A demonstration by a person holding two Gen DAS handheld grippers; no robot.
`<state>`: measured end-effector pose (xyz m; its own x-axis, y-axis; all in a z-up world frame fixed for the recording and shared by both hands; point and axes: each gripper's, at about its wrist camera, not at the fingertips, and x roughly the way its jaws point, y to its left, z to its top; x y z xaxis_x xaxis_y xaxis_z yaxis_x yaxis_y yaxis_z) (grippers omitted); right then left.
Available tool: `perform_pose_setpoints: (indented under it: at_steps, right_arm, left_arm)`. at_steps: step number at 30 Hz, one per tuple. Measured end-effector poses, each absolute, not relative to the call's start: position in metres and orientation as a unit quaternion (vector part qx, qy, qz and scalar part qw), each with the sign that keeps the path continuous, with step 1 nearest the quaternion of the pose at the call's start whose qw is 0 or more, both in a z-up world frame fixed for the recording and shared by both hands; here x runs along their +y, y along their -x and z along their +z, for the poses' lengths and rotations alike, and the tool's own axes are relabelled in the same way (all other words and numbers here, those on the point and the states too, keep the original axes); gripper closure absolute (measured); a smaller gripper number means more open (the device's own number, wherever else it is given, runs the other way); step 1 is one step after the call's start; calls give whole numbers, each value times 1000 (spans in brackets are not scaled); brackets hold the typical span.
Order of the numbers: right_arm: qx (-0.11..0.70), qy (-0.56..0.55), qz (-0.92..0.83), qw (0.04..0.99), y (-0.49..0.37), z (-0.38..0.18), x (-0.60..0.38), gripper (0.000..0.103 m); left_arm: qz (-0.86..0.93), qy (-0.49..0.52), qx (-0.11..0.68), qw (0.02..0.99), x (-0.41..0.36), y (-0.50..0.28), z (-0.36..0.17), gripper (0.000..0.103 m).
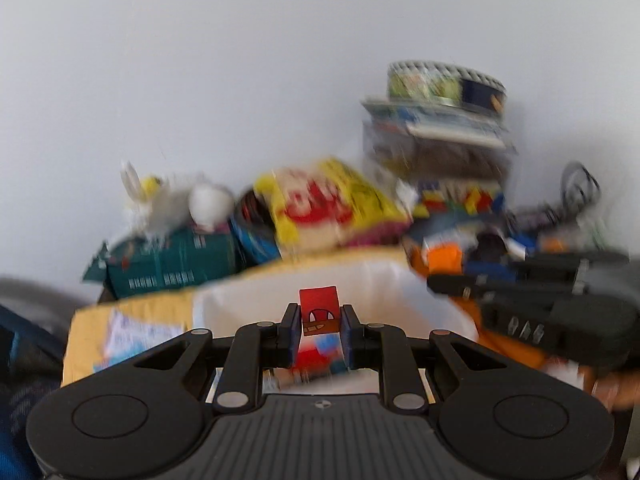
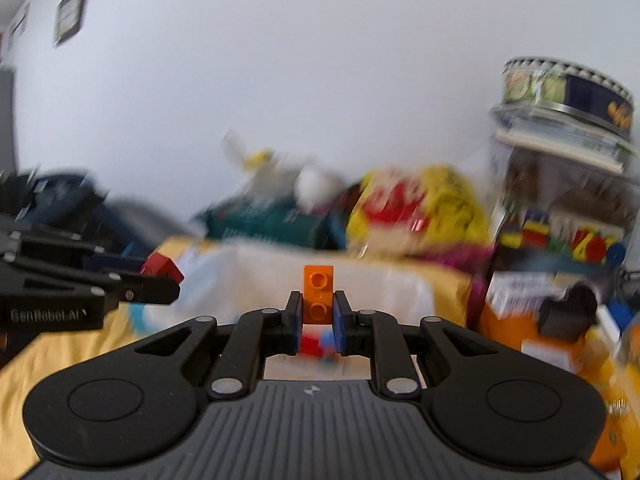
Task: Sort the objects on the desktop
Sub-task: 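Carry the red cube and orange brick over the white bin and open both tools, then move both open tools back toward the remaining toys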
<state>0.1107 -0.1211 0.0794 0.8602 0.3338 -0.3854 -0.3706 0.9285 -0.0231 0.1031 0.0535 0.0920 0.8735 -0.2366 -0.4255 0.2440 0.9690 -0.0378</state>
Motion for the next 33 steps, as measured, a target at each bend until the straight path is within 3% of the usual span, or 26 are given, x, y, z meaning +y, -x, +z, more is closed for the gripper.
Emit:
perform_pose_setpoints:
  at_steps: [7,8,9,12,17,21,26,33]
  right_arm:
    - [267,62,171,946,-161,48,-100,82]
    - [283,67,176,940,-164,43,-100,71]
    - [292,68,178,937,-165,39,-98,67]
    - [291,70,179,937,-155,36,-103,67]
    - [276,69,213,935,-135,46,-106,67]
    - [259,77,277,922,-117,58,-104,67]
    - [271,74,355,892,-104,58,-94,66]
    - [320,112,365,867,-81,3,-67,65]
  left_arm:
    - [-102,-52,267,957,31,-160,65,76]
    - [-94,-62,272,956,28,-163,61,74]
    - [-87,-67,273,956,27,-164,59,67]
    - [-95,-52,260,960,38,-152,61,55]
    - [-100,-27,245,964,55,-124,69,53]
    - [-108,-6,237,966,73,-80,58,38]
    - [-106,-25,287,952,82,-63,20,38]
    - [-97,-34,350,931,91,-56,-29,39]
